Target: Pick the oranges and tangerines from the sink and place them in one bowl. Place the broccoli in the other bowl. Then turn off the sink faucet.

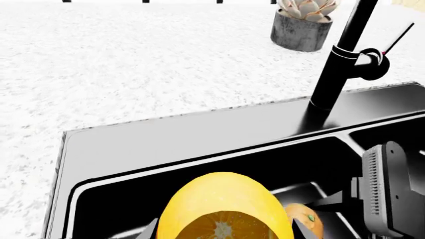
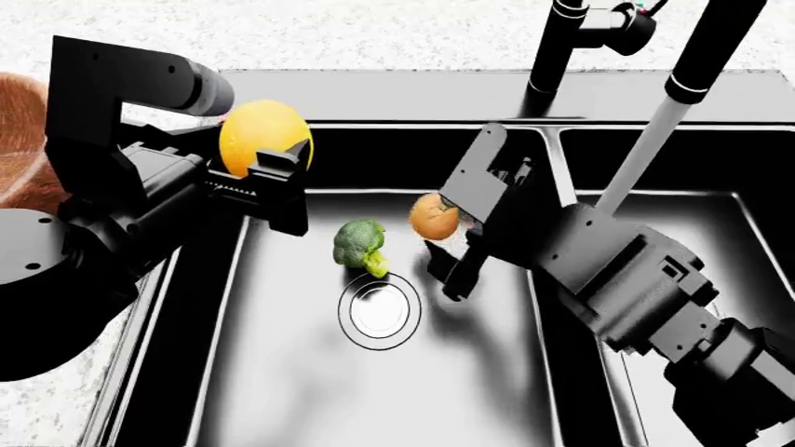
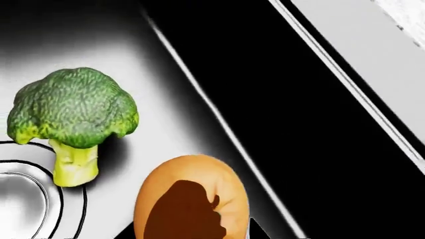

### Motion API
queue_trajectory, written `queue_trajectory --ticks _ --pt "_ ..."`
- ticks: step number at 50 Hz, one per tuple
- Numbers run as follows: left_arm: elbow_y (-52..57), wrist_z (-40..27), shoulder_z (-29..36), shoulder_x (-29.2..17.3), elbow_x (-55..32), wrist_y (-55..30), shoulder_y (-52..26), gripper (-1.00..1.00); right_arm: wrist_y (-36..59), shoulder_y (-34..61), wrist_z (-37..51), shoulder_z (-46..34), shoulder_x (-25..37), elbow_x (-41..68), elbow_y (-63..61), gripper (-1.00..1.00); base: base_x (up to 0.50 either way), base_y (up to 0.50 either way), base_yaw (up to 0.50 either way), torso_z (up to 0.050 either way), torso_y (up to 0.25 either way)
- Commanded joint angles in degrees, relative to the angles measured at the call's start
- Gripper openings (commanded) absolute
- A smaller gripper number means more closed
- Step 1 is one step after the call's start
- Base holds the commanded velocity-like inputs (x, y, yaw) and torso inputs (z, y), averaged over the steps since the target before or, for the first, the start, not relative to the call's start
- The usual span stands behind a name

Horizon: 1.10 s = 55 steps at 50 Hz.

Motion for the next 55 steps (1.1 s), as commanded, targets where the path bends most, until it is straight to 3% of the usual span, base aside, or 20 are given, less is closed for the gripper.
queue_trajectory --ticks 1,17,18,19,20,22,24,33,55 --pt "-0.2 -0.5 0.1 0.2 -0.9 0.6 -0.7 -1.00 -0.9 -1.1 0.6 3.4 -0.4 2.2 0.3 -1.00 0.00 0.00 0.00 0.000 0.250" --pt "-0.6 -0.6 0.2 0.1 -0.6 1.0 -1.0 -1.00 1.4 -2.9 0.7 10.1 -1.7 10.3 1.7 -1.00 0.00 0.00 0.00 0.000 0.247" --pt "-0.6 -0.5 0.1 0.2 -0.5 1.2 -1.0 -1.00 10.0 5.7 9.3 17.3 6.9 18.9 -6.9 -1.00 0.00 0.00 0.00 0.000 0.178" --pt "-0.7 -0.3 -0.1 0.0 -0.5 1.3 -0.9 -1.00 18.6 1.1 17.9 25.9 -1.7 27.5 -15.5 -1.00 0.01 0.00 0.00 0.000 0.139" --pt "-0.7 -0.3 0.0 0.0 -0.3 1.4 -0.7 -1.00 27.2 2.4 26.5 34.5 -1.2 36.1 -24.1 -1.00 0.00 0.00 0.00 0.000 0.131" --pt "-0.9 -0.2 -0.2 -0.1 0.0 1.6 -0.6 -1.00 44.4 1.1 43.7 37.3 -0.7 53.3 -36.8 -1.00 0.00 0.00 0.00 0.000 0.112" --pt "-0.5 0.2 -0.6 -0.1 0.4 2.1 -0.5 -1.00 44.1 -2.3 58.2 39.9 -0.6 70.5 -40.4 -1.00 0.00 0.00 0.00 0.000 0.000" --pt "-0.2 -0.1 -0.6 -0.1 1.0 2.9 1.2 -1.00 37.8 -15.3 57.6 44.2 0.6 67.8 -49.2 -1.00 0.00 0.00 0.00 0.000 0.000" --pt "5.9 -2.0 -1.5 -1.1 0.8 5.2 7.6 -1.00 30.1 -29.2 54.0 53.6 9.3 55.1 -58.4 -1.00 0.00 0.00 0.00 0.000 0.000"
